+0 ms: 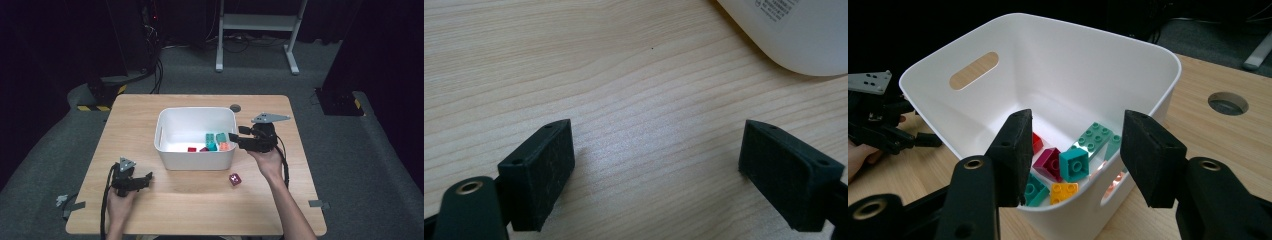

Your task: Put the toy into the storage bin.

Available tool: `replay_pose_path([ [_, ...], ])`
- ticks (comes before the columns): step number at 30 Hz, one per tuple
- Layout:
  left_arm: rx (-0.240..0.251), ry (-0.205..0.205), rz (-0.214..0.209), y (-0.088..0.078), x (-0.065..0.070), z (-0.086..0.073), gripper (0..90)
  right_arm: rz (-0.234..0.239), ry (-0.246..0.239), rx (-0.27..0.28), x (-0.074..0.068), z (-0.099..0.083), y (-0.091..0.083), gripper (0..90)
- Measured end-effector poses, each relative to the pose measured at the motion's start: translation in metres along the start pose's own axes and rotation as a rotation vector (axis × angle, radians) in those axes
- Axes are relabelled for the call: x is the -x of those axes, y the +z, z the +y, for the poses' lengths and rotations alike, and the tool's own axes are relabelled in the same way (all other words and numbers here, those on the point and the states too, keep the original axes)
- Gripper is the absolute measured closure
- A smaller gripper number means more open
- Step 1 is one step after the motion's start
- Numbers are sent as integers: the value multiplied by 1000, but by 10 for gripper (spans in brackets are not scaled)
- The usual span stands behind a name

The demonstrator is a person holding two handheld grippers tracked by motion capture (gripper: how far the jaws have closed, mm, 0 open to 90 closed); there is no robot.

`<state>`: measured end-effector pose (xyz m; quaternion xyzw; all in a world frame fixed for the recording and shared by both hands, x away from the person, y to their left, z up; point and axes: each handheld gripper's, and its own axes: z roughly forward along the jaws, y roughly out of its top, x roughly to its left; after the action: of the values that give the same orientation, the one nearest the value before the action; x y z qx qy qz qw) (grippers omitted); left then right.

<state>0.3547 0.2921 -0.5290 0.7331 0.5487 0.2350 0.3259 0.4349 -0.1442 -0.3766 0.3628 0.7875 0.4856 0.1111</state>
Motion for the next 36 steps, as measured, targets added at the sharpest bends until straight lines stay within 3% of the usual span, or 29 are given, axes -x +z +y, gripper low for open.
replay_pose_path([
  [12, 0, 0, 0, 0, 0, 0, 146, -10, 9, 7, 2, -15, -14, 469],
  [36, -2, 2, 1, 0, 0, 0, 146, -50, 48, 28, 4, -61, -30, 468],
])
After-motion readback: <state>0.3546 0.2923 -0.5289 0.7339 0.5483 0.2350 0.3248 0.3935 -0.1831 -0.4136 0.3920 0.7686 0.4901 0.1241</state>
